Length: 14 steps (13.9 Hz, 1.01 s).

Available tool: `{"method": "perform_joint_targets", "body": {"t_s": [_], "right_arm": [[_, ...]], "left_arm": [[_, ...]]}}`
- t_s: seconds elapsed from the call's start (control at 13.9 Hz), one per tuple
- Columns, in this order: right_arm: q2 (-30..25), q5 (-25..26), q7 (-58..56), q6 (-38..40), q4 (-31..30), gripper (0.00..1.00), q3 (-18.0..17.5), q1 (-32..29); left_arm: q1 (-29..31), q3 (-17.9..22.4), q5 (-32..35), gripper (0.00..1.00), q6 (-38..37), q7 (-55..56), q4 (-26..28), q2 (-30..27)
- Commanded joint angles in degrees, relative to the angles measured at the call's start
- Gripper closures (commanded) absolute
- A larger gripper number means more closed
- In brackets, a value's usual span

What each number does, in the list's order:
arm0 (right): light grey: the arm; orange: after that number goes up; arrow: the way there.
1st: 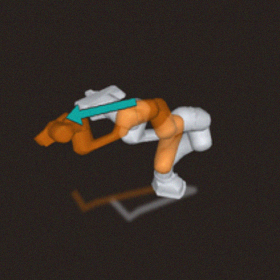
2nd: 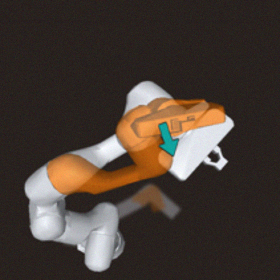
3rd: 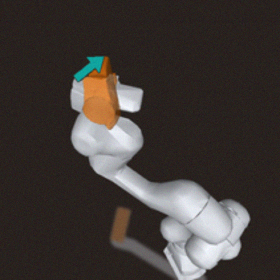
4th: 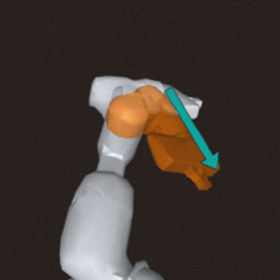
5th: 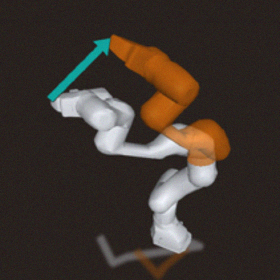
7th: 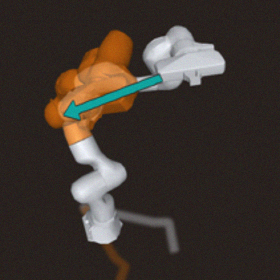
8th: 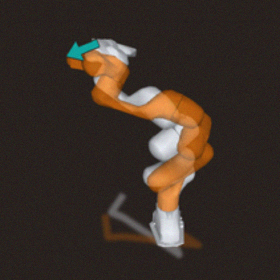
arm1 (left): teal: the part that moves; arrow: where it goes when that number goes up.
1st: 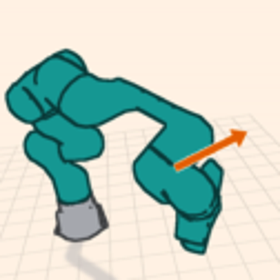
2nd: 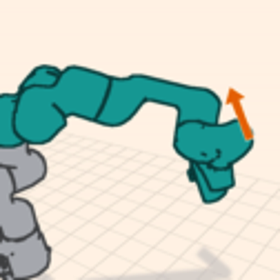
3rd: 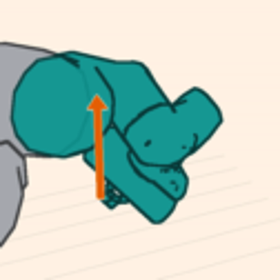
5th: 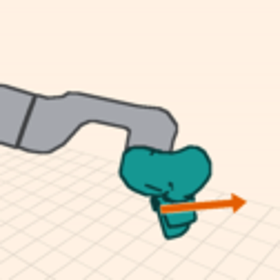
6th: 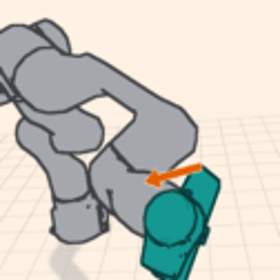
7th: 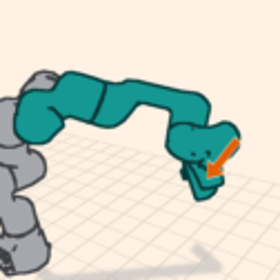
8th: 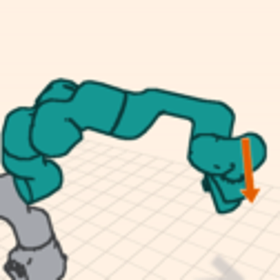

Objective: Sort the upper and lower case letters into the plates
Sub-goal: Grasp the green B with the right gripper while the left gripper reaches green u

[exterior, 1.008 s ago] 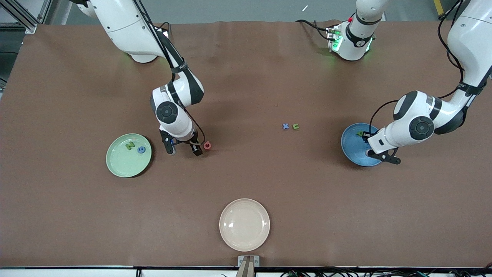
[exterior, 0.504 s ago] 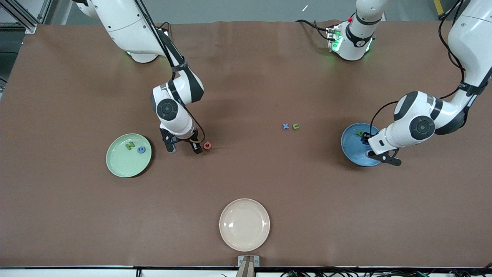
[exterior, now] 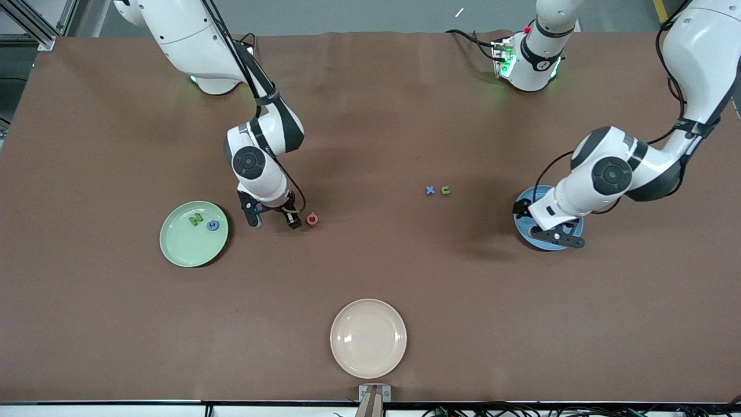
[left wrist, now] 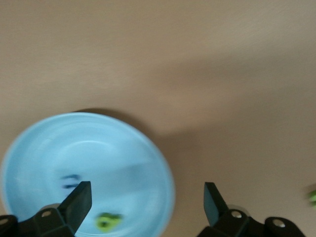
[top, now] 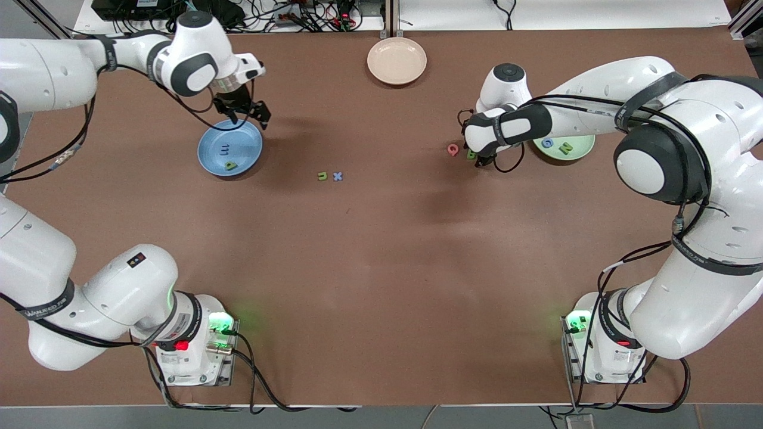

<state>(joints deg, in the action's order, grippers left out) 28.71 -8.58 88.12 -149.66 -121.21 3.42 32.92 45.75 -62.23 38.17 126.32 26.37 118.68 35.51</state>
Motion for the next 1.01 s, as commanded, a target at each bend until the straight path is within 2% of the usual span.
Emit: {"method": "perform_joint_targets", "body": {"t_s": [0.0, 0.14, 0.22, 0.36, 0.5, 0.65, 0.79, 0.94], "right_arm": [[-1.6, 0.9, -0.2, -0.3, -2.6, 0.36, 0.5, 0.3], [-1.6, 0.9, -0.2, -0.3, -2.6, 0.44, 0.5, 0.4], [-1.6, 0.9, -0.1, -0.3, -2.6, 0.52, 0.5, 0.4], [-1.5, 0.9, -0.1, -0.3, -2.6, 0.73, 0.4, 0.4], [-1.4, 0.9, -0.1, -0.3, -2.5, 0.98, 0.4, 0.3], [-1.6, 0.9, -0.1, -0.2, -2.5, 1.00, 0.4, 0.1], [-2.9, 0.9, -0.8, 0.7, -2.3, 1.00, 0.5, -0.9], [-5.9, 0.9, -8.1, 3.9, -2.4, 1.00, 0.5, -4.8]], "left_arm": [[-6.3, -0.1, 0.7, 0.00, 0.1, 12.4, 0.3, -1.3], [-10.0, 0.0, 0.8, 0.00, 0.4, 16.8, -0.4, -0.8], [-11.4, 0.1, 0.7, 0.00, 0.9, 17.2, -0.5, -0.8], [-14.1, 0.4, 0.5, 0.00, 1.2, 18.1, -0.5, -0.9], [-14.9, 0.6, 0.4, 0.00, 1.2, 29.3, 0.0, -0.4], [-18.0, 1.2, 1.2, 0.00, 1.3, 34.8, 0.3, 0.9], [-20.9, 4.1, 3.7, 0.00, 2.0, 37.8, 1.1, 1.8], [-21.5, 4.5, 5.2, 0.00, 6.5, 42.6, 3.0, 2.2]]}}
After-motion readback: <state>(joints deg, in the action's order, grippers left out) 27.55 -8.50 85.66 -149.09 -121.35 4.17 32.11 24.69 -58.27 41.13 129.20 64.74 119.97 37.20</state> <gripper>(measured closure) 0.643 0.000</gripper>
